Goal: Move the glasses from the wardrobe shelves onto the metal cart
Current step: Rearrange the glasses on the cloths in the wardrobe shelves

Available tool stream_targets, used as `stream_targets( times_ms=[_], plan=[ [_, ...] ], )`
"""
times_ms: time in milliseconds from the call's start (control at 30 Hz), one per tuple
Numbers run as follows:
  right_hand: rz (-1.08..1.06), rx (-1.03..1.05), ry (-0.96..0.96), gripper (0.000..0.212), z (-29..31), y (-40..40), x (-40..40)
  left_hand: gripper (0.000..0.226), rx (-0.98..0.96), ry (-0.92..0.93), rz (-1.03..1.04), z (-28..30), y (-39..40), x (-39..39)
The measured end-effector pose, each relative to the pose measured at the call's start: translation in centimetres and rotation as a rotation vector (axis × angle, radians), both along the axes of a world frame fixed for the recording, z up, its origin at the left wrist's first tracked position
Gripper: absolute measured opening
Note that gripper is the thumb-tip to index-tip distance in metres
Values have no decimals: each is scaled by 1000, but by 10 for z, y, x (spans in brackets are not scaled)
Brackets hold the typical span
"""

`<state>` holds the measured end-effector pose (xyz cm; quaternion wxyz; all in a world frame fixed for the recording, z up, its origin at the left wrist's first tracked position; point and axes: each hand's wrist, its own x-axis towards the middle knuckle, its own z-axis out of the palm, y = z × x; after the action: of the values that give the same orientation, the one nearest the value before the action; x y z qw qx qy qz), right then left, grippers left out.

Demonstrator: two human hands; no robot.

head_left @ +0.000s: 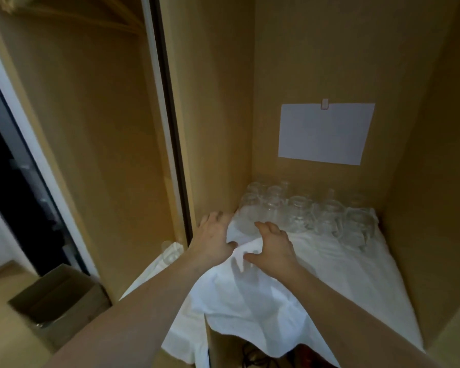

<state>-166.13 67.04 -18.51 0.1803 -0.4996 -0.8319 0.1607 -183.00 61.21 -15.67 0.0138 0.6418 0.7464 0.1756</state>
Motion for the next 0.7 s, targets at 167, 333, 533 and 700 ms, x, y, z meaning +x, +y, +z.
stream_targets(
  times_ms=[167,333,533,700],
  plan=[
    [47,11,-21,89,-3,-14,-32,68,-9,-12,44,-8,-25,-28],
    [120,-41,-2,87,-12,-37,-80,73,-41,-5,92,-20,-53,-75],
    [166,-77,33,80,-24,-72,-151,72,-93,26,143,-31,-82,-153],
    [178,-110,31,82,-31,-90,-210,73,-107,41,158,-39,-99,-210]
  ],
)
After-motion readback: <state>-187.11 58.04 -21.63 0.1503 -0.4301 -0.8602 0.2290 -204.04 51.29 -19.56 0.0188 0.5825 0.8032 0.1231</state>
